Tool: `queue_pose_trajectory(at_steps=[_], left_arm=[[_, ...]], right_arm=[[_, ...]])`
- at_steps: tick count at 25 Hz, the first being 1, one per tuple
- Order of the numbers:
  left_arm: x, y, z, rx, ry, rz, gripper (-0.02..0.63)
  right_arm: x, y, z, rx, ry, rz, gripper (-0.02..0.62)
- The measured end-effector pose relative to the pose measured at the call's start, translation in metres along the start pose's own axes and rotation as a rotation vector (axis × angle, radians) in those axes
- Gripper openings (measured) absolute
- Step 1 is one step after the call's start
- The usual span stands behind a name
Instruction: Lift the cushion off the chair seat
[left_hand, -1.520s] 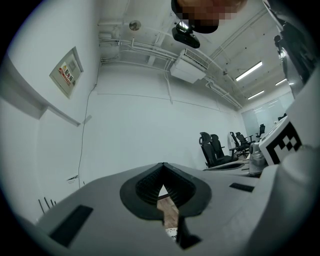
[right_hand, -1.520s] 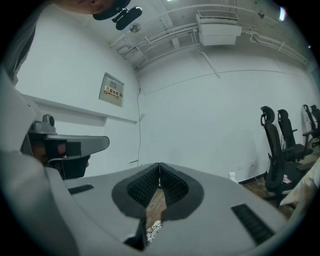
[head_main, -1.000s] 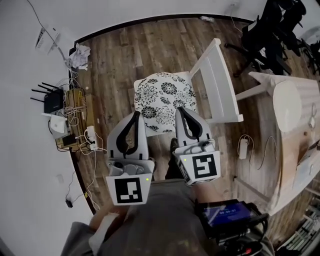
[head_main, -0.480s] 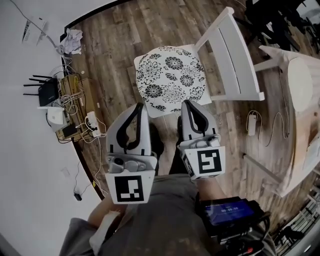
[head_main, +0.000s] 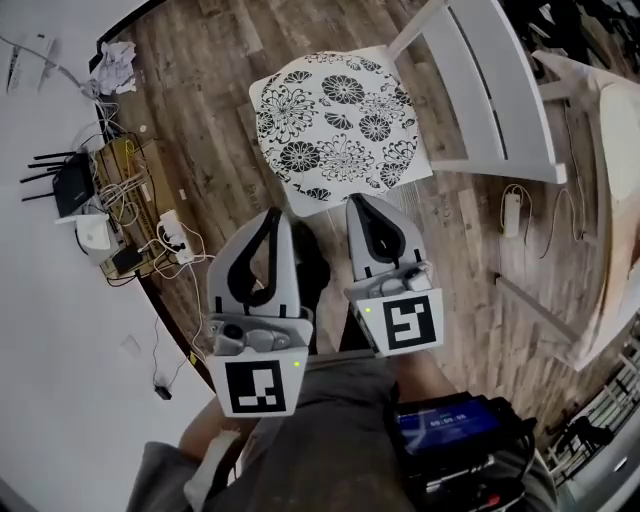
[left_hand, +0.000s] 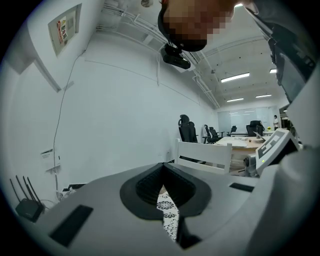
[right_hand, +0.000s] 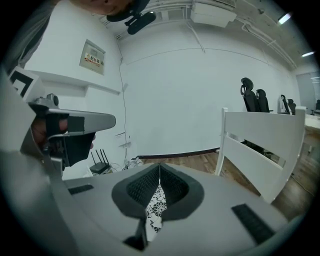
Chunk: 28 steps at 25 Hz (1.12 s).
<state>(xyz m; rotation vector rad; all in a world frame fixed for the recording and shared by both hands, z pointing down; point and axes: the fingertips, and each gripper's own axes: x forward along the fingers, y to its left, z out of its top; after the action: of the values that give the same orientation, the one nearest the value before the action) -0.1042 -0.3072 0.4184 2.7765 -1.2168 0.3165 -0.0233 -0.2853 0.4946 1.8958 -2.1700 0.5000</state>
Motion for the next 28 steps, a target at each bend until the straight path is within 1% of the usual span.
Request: queue_pose_trajectory(at_steps=[4, 9, 12, 15, 17, 20, 22, 25, 28], left_arm=[[0.011, 0.000, -0.024, -0.021, -0.015, -0.012, 0.006], [0.027, 0.004, -0.061, -0.051, -0.020, -0.002, 0.006], [0.032, 0.007, -0.085, -0.063, -0.003, 0.015, 0.006], [0.037, 0.014, -0.108, -0.069, 0.000, 0.027, 0.006], [0.042, 0.016, -0.127, -0.082, -0.001, 0.031, 0.006], [0.050, 0.020, -0.152, -0.097, -0.007, 0.035, 0.006], [0.057, 0.026, -0.167, -0.102, -0.004, 0.041, 0.006], [0.063, 0.034, -0.192, -0.113, 0.019, 0.056, 0.006], [0.066, 0.041, -0.213, -0.129, 0.036, 0.074, 0.006]], right_arm=[[0.017, 0.002, -0.019, -0.041, -0.002, 0.018, 0.009], [0.035, 0.002, -0.062, -0.035, 0.037, 0.037, 0.012], [0.046, 0.002, -0.092, -0.009, 0.065, 0.060, 0.032], [0.060, 0.002, -0.120, -0.020, 0.091, 0.085, 0.063], [0.073, 0.002, -0.140, -0.017, 0.097, 0.107, 0.100], [0.090, 0.007, -0.171, -0.021, 0.127, 0.163, 0.188], [0.102, 0.009, -0.193, -0.061, 0.165, 0.193, 0.240], [0.114, 0.011, -0.223, -0.115, 0.228, 0.217, 0.316], [0.123, 0.013, -0.250, -0.174, 0.293, 0.228, 0.352]])
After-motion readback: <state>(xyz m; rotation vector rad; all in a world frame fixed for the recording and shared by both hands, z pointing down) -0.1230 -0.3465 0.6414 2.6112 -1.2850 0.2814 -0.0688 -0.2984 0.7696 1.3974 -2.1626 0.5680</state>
